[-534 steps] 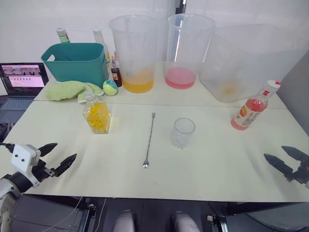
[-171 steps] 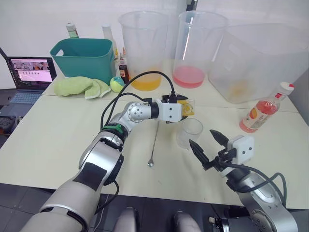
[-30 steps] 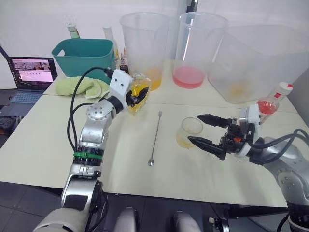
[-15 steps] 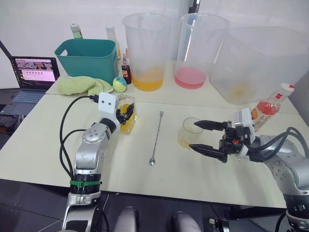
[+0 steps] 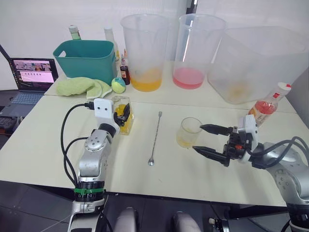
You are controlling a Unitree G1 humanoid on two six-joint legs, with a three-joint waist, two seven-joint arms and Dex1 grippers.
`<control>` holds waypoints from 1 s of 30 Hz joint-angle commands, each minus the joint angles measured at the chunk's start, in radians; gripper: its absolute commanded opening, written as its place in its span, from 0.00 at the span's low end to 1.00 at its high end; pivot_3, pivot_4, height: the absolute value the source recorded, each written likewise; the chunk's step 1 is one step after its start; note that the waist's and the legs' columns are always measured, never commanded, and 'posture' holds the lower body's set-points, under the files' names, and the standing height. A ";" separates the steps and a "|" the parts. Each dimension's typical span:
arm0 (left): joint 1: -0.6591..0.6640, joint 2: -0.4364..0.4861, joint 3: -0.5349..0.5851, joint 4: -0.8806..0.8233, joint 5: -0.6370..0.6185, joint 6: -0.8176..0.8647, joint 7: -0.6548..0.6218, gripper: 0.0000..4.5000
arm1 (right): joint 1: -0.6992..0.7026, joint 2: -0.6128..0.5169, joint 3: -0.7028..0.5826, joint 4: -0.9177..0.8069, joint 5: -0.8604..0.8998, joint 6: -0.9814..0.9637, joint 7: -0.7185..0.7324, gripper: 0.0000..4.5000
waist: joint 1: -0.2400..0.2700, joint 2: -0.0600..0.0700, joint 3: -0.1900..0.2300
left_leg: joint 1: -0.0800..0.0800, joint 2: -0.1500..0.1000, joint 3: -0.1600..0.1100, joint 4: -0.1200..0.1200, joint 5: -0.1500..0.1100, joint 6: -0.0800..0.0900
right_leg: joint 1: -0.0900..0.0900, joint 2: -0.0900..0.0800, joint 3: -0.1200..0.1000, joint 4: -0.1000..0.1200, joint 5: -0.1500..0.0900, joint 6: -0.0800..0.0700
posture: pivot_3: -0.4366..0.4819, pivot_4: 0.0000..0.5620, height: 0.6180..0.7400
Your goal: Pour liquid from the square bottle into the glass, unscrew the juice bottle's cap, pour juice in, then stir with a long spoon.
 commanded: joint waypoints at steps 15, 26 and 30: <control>0.091 0.109 0.084 -0.246 -0.206 0.014 -0.128 0.99 | 0.070 0.003 -0.169 -0.049 0.040 -0.003 -0.099 1.00 | 0.002 0.000 0.000 | 0.000 0.000 0.001 0.000 0.000 0.000 | 0.000 0.000 0.000 -0.001 0.000 0.000 | 0.48 0.27 0.92; 0.293 0.411 0.355 -0.309 -0.536 0.172 -0.397 0.99 | 0.184 -0.007 -0.378 0.086 0.007 -0.048 -0.116 1.00 | -0.003 0.000 0.000 | 0.001 0.000 0.003 -0.001 0.000 0.000 | 0.001 0.000 -0.001 -0.002 0.000 0.000 | 0.48 0.27 0.92; 0.412 0.506 0.408 -0.196 -0.519 0.113 -0.545 0.99 | 0.224 -0.014 -0.443 0.167 -0.019 -0.087 -0.106 1.00 | -0.008 0.000 0.000 | 0.002 0.000 0.005 -0.003 0.000 0.000 | 0.001 0.000 0.000 -0.003 -0.001 -0.001 | 0.48 0.27 0.92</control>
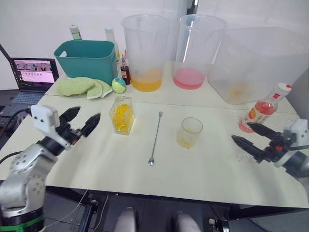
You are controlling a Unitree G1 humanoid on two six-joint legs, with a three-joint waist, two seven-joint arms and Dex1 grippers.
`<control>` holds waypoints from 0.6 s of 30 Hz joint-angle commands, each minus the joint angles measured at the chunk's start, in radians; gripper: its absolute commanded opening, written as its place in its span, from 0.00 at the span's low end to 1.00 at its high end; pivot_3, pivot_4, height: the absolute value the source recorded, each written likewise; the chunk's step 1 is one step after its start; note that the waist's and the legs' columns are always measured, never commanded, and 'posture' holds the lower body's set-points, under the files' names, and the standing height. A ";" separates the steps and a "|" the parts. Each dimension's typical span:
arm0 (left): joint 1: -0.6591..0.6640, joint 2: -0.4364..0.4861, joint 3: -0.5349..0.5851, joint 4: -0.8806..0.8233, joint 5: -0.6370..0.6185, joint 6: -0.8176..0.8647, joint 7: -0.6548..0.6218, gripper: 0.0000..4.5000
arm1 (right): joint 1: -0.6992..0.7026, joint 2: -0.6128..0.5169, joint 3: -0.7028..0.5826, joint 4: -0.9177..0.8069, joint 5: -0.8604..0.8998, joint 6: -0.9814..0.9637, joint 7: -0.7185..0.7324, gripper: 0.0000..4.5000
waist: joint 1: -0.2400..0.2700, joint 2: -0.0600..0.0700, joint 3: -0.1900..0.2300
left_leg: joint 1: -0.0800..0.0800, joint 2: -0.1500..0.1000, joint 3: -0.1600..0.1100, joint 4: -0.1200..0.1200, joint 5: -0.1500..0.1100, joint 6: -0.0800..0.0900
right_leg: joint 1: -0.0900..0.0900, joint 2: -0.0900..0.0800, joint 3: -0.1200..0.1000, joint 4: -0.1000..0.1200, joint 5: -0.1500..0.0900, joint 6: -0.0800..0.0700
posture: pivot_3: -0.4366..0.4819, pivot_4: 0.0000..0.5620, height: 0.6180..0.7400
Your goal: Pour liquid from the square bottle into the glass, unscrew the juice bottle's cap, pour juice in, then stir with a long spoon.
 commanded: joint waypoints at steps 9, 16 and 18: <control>0.153 0.012 0.042 0.197 0.080 -0.239 -0.194 0.99 | 0.084 -0.024 -0.133 0.203 -0.100 -0.162 0.030 1.00 | -0.005 0.000 0.000 | 0.006 0.000 0.005 -0.007 0.000 0.000 | 0.003 0.000 0.004 -0.003 0.000 -0.001 | 0.48 0.27 0.92; 0.188 0.037 0.098 0.356 0.112 -0.359 -0.237 0.99 | 0.105 -0.036 -0.178 0.338 -0.121 -0.241 0.049 1.00 | -0.017 -0.001 0.000 | 0.010 0.001 0.009 -0.011 0.000 0.000 | 0.003 0.000 0.008 -0.004 -0.001 -0.001 | 0.48 0.27 0.92; 0.187 0.040 0.101 0.357 0.109 -0.364 -0.235 0.99 | 0.105 -0.034 -0.179 0.348 -0.120 -0.245 0.051 1.00 | -0.018 -0.001 0.000 | 0.012 0.001 0.010 -0.012 0.000 0.000 | 0.003 0.000 0.009 -0.004 -0.001 -0.001 | 0.48 0.27 0.92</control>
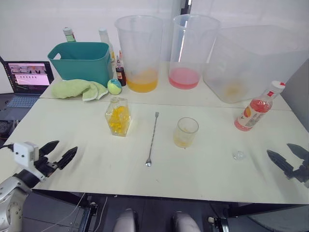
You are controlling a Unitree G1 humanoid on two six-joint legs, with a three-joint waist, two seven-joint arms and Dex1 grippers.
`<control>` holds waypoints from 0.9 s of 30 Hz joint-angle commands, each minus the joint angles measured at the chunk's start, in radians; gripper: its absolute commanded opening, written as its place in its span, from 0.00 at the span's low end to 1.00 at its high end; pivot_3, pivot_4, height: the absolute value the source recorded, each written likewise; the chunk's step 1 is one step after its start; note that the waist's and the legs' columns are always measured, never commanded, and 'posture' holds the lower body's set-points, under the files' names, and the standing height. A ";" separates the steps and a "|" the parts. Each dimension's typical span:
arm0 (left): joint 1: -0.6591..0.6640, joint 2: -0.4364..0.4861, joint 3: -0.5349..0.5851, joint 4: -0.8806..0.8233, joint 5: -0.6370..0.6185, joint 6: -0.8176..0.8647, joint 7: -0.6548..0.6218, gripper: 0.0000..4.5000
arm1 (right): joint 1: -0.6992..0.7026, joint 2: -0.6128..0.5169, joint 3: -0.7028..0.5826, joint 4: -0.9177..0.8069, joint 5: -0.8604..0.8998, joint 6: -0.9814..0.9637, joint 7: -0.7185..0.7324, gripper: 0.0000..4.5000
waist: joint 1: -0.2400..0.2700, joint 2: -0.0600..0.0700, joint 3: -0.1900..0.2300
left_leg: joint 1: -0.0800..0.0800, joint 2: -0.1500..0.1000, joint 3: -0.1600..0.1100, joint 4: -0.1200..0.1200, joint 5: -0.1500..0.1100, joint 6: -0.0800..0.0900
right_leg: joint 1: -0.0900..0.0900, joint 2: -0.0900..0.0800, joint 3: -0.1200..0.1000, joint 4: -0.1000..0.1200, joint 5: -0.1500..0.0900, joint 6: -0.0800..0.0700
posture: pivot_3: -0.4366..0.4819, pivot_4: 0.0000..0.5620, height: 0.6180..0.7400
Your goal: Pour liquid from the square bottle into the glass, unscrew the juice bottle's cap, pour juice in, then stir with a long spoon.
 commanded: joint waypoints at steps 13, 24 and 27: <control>0.008 0.011 0.011 -0.061 -0.017 -0.026 0.000 0.99 | -0.010 0.002 0.003 -0.086 0.010 0.025 -0.084 1.00 | 0.000 0.000 0.000 | 0.001 0.001 0.003 -0.001 0.000 0.000 | 0.000 0.000 0.003 0.000 0.000 0.000 | 0.48 0.27 0.92; 0.011 0.027 -0.036 -0.115 -0.018 -0.009 -0.043 0.99 | -0.015 0.060 0.012 -0.175 0.043 0.092 -0.166 1.00 | 0.004 -0.014 -0.002 | 0.030 0.028 0.072 -0.017 -0.009 -0.007 | -0.013 0.016 0.049 -0.003 0.000 -0.009 | 0.48 0.27 0.92; 0.021 0.028 -0.064 -0.184 -0.040 0.025 -0.060 0.99 | -0.026 0.088 0.019 -0.220 0.048 0.112 -0.210 1.00 | -0.021 -0.013 -0.003 | 0.035 0.030 0.069 -0.019 -0.012 -0.006 | -0.005 0.018 0.047 -0.010 0.001 -0.007 | 0.48 0.27 0.92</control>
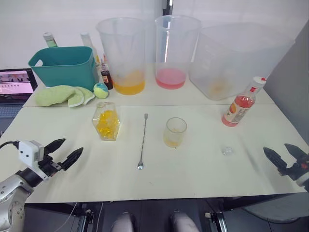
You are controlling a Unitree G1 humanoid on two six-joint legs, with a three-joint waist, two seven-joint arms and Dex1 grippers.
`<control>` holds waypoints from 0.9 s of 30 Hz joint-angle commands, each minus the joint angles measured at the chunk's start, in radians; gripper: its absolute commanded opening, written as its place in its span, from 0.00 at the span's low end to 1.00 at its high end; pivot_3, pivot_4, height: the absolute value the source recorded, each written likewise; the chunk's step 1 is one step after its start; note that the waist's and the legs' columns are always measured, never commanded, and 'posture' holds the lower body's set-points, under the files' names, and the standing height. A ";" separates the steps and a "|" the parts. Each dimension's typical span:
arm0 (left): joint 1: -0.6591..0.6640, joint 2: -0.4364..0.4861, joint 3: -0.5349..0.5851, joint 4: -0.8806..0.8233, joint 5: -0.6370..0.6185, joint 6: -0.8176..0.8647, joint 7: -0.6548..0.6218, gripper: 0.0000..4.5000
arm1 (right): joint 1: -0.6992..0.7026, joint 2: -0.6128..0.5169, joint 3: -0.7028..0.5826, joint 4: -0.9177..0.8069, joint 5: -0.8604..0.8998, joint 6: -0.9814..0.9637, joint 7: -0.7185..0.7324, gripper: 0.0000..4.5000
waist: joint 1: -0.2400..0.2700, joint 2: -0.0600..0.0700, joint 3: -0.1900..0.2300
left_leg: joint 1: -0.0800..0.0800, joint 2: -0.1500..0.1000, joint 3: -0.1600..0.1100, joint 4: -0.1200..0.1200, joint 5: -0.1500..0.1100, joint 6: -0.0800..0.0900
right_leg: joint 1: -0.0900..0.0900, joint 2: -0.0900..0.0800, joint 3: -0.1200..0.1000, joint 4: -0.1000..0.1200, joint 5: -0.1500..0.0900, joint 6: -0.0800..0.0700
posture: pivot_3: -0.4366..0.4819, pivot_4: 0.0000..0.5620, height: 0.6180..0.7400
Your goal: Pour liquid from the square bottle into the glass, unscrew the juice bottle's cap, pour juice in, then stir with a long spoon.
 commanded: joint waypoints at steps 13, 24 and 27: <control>0.049 0.054 -0.150 -0.414 -0.130 0.185 -0.056 0.99 | -0.342 0.048 0.133 -0.150 0.034 0.236 -0.350 1.00 | -0.014 0.001 0.001 | -0.002 -0.001 -0.001 0.001 -0.002 0.002 | 0.000 -0.001 -0.001 -0.002 0.000 0.002 | 0.48 0.27 0.92; -0.008 0.052 -0.209 -0.526 -0.208 0.279 -0.006 0.99 | -0.656 -0.021 0.240 0.115 -0.076 0.270 -0.407 1.00 | -0.017 0.002 0.001 | -0.004 -0.001 -0.002 0.001 -0.003 0.003 | -0.001 0.000 -0.001 -0.002 0.000 0.002 | 0.48 0.27 0.92; -0.015 0.049 -0.226 -0.540 -0.214 0.287 0.003 0.99 | -0.728 -0.035 0.262 0.208 -0.111 0.230 -0.380 1.00 | -0.016 0.002 0.001 | -0.005 -0.001 -0.002 0.001 -0.003 0.003 | -0.001 0.000 -0.001 -0.002 0.000 0.002 | 0.48 0.27 0.92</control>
